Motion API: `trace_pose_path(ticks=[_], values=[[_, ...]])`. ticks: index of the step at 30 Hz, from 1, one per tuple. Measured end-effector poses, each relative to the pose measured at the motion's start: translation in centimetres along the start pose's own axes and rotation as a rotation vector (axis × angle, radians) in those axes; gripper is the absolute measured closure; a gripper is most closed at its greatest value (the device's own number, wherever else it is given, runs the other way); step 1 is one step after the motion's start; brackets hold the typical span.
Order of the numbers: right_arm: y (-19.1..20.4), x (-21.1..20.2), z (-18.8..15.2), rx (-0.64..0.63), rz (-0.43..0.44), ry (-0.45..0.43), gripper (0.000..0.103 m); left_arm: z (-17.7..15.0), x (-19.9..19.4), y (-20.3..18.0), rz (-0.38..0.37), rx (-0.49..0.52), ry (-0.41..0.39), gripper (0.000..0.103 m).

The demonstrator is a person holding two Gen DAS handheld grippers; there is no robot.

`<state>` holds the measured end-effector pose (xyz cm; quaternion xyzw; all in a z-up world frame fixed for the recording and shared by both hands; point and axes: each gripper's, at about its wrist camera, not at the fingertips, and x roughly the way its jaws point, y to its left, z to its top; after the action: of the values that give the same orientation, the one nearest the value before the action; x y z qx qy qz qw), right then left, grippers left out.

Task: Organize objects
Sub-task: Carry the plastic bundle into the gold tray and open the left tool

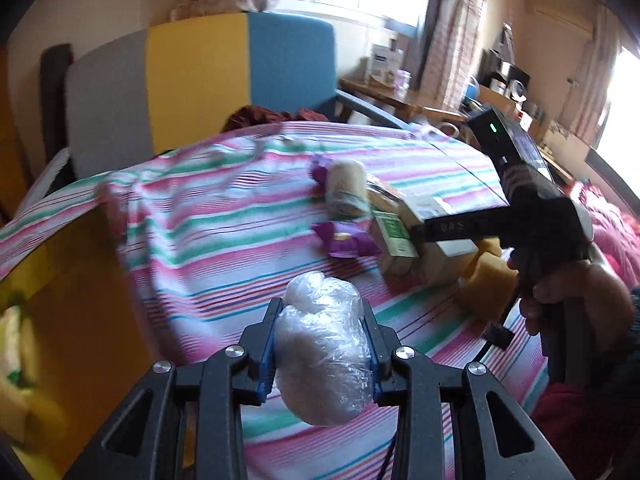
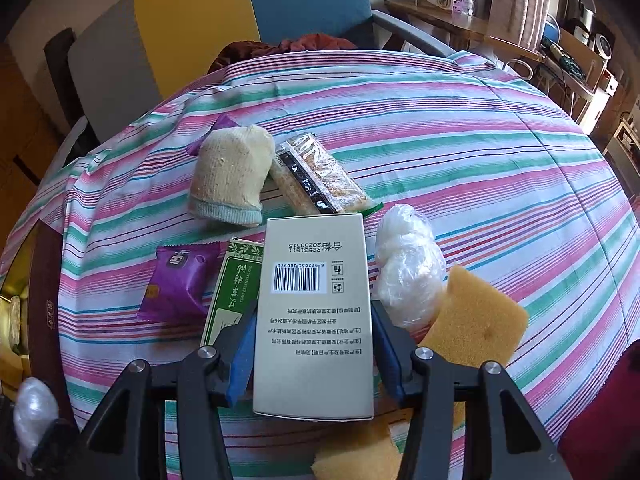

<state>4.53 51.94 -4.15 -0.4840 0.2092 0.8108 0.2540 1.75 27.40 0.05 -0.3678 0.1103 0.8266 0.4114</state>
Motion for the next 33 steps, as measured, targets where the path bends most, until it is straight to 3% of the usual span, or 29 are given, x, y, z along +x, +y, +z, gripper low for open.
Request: trace_pose_path(ticks=[10, 14, 20, 33], values=[[0.4, -0.3, -0.2, -0.017, -0.016, -0.006, 0.051, -5.9, -7.2, 14.0, 0.277, -0.292, 0.042, 0.068], [0.5, -0.2, -0.1, -0.023, -0.019, -0.008, 0.051, -8.4, -8.7, 17.4, 0.385, -0.368, 0.065, 0.068], [0.6, -0.3, -0.3, -0.03, -0.023, -0.01, 0.051, -10.4, -8.9, 20.0, 0.46, -0.434, 0.094, 0.068], [0.9, -0.3, -0.3, -0.038, -0.024, -0.012, 0.051, -12.0, -7.9, 21.4, 0.504, -0.436, 0.146, 0.065]])
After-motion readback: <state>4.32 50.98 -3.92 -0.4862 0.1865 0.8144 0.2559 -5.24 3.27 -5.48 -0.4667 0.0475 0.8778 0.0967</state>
